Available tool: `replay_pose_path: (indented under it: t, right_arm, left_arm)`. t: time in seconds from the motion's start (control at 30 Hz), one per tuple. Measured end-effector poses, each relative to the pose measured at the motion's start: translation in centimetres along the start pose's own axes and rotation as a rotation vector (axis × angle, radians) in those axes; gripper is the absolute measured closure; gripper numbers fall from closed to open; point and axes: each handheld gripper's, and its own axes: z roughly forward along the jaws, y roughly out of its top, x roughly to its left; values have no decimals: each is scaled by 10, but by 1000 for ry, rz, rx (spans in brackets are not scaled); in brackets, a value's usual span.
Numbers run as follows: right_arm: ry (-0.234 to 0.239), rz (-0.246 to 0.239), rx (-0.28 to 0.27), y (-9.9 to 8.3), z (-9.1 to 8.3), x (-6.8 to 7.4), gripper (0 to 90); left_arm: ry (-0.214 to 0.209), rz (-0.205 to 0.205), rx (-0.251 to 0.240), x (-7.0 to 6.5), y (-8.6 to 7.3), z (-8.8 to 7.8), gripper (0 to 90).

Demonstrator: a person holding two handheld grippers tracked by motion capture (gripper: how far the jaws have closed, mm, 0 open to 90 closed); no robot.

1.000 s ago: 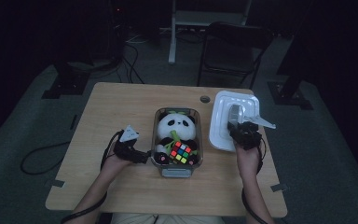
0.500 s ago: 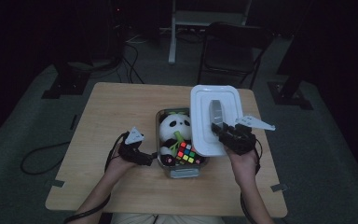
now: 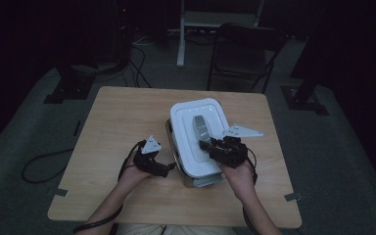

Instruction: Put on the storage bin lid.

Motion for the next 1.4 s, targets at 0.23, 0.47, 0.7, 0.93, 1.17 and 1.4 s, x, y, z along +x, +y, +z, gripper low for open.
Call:
replay_pose_path:
  t: [0.23,0.47,0.7,0.93,1.17,1.4]
  right_arm:
    - [39,38,71,-5,18,-9,695]
    - [73,74,91,-6,27,-16,692]
    - [76,104,97,-7,29,-17,690]
    - [73,103,90,-11,30,-11,696]
    - [60,92,91,-14,31,-6,697]
    - [78,117,85,-13,30,-9,675]
  left_arm:
    - [6,-8,2,2,-4,-3,4]
    - [9,-9,5,2,-4,-4,5]
    - [9,-11,3,1,-6,-4,4]
    - [11,-12,1,1,-6,-6,4]
    - [11,-13,-1,1,-6,-6,4]
    - [11,-12,0,1,-6,-7,4]
